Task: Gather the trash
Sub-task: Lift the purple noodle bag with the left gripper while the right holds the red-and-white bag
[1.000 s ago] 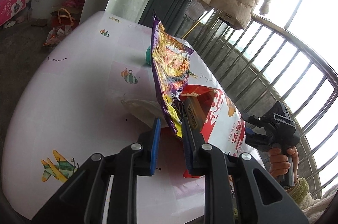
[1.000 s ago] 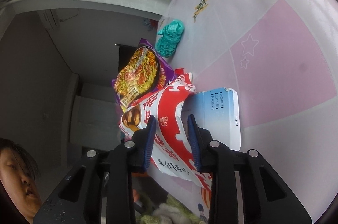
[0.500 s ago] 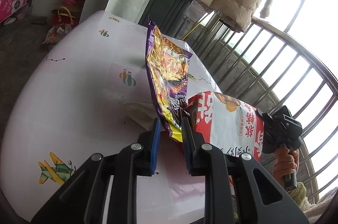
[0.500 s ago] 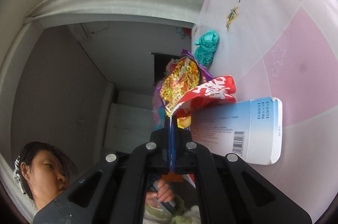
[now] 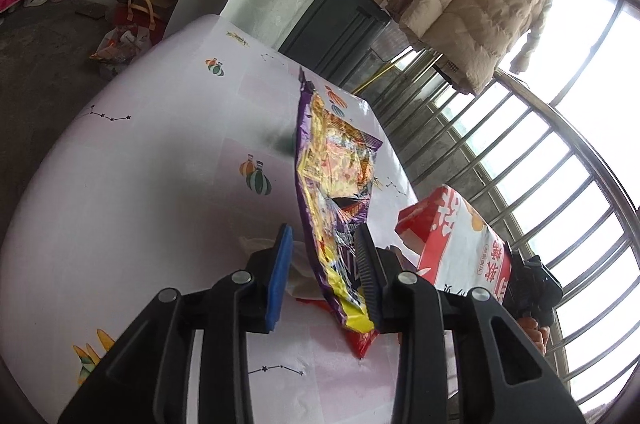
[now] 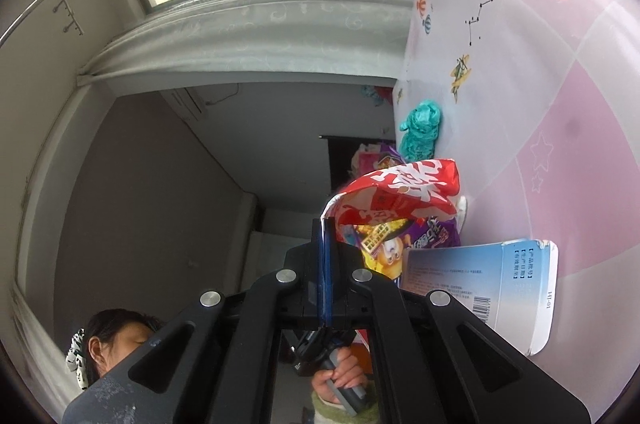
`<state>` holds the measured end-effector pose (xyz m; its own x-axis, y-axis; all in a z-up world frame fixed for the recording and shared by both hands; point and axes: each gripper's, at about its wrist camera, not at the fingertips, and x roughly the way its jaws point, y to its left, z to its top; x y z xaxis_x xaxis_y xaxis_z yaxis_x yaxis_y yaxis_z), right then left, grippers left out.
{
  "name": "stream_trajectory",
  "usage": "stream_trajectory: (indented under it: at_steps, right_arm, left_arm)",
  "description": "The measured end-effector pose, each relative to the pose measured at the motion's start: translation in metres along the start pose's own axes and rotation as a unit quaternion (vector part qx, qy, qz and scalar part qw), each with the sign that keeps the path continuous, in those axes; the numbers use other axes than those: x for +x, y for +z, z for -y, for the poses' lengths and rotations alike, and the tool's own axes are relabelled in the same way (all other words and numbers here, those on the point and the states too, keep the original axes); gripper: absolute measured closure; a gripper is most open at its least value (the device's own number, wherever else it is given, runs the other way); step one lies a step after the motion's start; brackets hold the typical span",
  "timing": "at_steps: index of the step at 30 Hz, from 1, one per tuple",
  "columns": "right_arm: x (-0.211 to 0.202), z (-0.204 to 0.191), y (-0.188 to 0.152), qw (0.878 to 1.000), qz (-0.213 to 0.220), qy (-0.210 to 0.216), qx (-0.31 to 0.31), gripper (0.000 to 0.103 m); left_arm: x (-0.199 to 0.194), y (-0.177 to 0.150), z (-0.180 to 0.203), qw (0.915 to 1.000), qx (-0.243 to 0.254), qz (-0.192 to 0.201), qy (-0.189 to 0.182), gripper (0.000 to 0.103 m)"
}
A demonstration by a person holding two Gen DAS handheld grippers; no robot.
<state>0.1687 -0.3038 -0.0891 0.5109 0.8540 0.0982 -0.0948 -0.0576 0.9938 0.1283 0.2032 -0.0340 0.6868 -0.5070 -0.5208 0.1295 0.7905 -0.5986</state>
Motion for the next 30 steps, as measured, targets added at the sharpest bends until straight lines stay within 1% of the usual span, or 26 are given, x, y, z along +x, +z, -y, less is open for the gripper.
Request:
stream_trajectory:
  at_steps: [4, 5, 10, 12, 14, 17, 18, 20, 24, 30]
  right_arm:
    - [0.002, 0.01, 0.001, 1.0, -0.001, -0.008, 0.015, 0.103]
    - [0.008, 0.013, 0.006, 1.0, 0.0, -0.01, 0.018, 0.103]
    - [0.01, 0.017, 0.007, 1.0, -0.004, -0.012, 0.027, 0.103]
    - [0.011, 0.017, 0.008, 1.0, -0.005, -0.012, 0.027, 0.103]
    - [0.01, 0.016, 0.008, 1.0, -0.007, -0.014, 0.026, 0.103]
    - [0.01, 0.015, 0.009, 1.0, -0.009, -0.018, 0.022, 0.103]
    - [0.01, 0.014, 0.009, 0.999, -0.01, -0.02, 0.022, 0.103]
    - [0.012, 0.014, 0.01, 0.999, -0.01, -0.023, 0.022, 0.103]
    - [0.015, 0.004, 0.008, 1.0, -0.012, -0.017, 0.012, 0.103]
    - [0.014, -0.015, 0.005, 1.0, -0.009, -0.007, -0.003, 0.103]
  left_arm:
    - [0.018, 0.009, -0.006, 0.9997, -0.008, -0.022, 0.008, 0.072]
    - [0.021, 0.011, -0.006, 0.9996, -0.009, -0.026, 0.008, 0.072]
    - [0.036, 0.015, -0.008, 0.999, -0.014, -0.04, 0.012, 0.073]
    - [0.038, 0.016, -0.008, 0.999, -0.014, -0.042, 0.01, 0.079]
    - [0.039, 0.015, -0.007, 0.9993, -0.012, -0.034, 0.01, 0.083]
    - [0.041, 0.013, -0.006, 0.9992, -0.015, -0.035, 0.009, 0.094]
    - [0.041, 0.012, -0.006, 0.9993, -0.015, -0.033, 0.008, 0.097]
    - [0.038, 0.012, -0.003, 0.9996, -0.014, -0.025, 0.003, 0.099]
    - [0.027, 0.015, 0.006, 0.9998, -0.006, 0.0, -0.02, 0.102]
    - [0.002, 0.025, 0.023, 0.9978, 0.016, 0.045, -0.046, 0.102]
